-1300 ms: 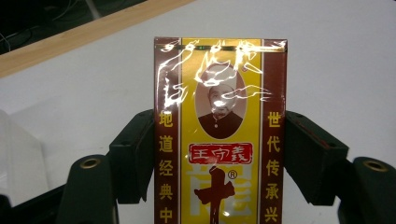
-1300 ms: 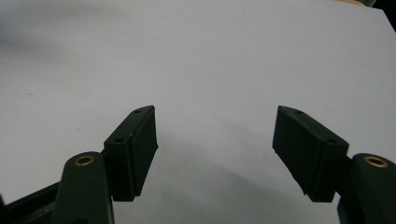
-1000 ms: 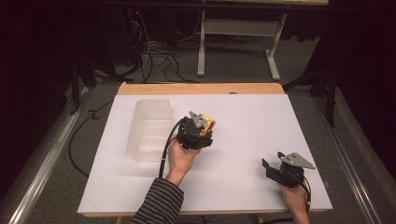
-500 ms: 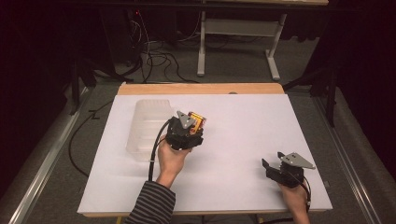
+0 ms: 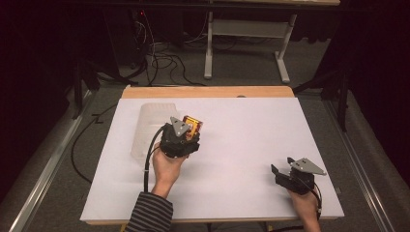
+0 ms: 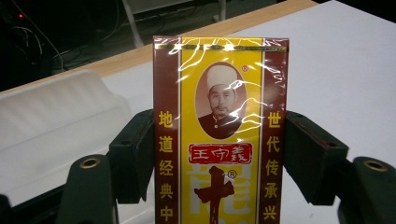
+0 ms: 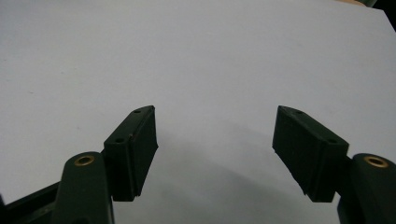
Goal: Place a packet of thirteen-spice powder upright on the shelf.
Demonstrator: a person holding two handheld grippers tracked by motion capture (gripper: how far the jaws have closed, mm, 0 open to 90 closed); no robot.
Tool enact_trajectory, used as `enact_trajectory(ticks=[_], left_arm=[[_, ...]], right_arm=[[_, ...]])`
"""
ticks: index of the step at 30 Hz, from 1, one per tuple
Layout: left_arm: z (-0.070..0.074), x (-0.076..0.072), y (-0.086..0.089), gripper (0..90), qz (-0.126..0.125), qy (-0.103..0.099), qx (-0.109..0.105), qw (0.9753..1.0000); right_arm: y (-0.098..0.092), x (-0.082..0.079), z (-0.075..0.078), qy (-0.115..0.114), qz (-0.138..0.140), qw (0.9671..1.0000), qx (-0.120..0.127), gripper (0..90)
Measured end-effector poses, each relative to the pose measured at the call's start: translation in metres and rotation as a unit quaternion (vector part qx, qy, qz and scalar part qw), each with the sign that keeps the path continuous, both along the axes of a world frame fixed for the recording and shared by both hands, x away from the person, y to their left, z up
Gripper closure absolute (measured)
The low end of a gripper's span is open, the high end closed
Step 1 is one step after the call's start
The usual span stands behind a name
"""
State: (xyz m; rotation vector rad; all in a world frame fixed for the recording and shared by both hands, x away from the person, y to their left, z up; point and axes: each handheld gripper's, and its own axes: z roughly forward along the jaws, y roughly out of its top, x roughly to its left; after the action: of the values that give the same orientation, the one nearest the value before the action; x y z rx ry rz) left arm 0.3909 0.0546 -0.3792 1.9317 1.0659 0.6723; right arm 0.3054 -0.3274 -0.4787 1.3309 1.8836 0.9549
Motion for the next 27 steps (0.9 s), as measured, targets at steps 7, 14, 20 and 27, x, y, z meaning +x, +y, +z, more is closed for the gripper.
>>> enact_trajectory(ticks=[7, 14, 20, 27], left_arm=[[0.0, -0.003, 0.016, 32.6, 0.019, -0.005, -0.001, 0.9998], [-0.004, -0.003, 0.028, 32.6, 0.035, -0.007, -0.005, 0.9993], [-0.005, -0.006, 0.037, 32.6, 0.046, -0.013, -0.008, 0.9988], [-0.006, -0.006, 0.048, 32.6, 0.059, -0.013, -0.015, 0.9981]], right_arm=[[0.0, 0.0, 0.0, 0.001, 0.001, 1.0, -0.003, 31.1], [0.0, 0.0, 0.0, 0.001, 0.001, 1.0, -0.003, 31.1], [0.0, 0.0, 0.0, 0.003, 0.0, 1.0, -0.002, 31.1], [0.0, 0.0, 0.0, 0.0, 0.0, 1.0, -0.001, 31.1]])
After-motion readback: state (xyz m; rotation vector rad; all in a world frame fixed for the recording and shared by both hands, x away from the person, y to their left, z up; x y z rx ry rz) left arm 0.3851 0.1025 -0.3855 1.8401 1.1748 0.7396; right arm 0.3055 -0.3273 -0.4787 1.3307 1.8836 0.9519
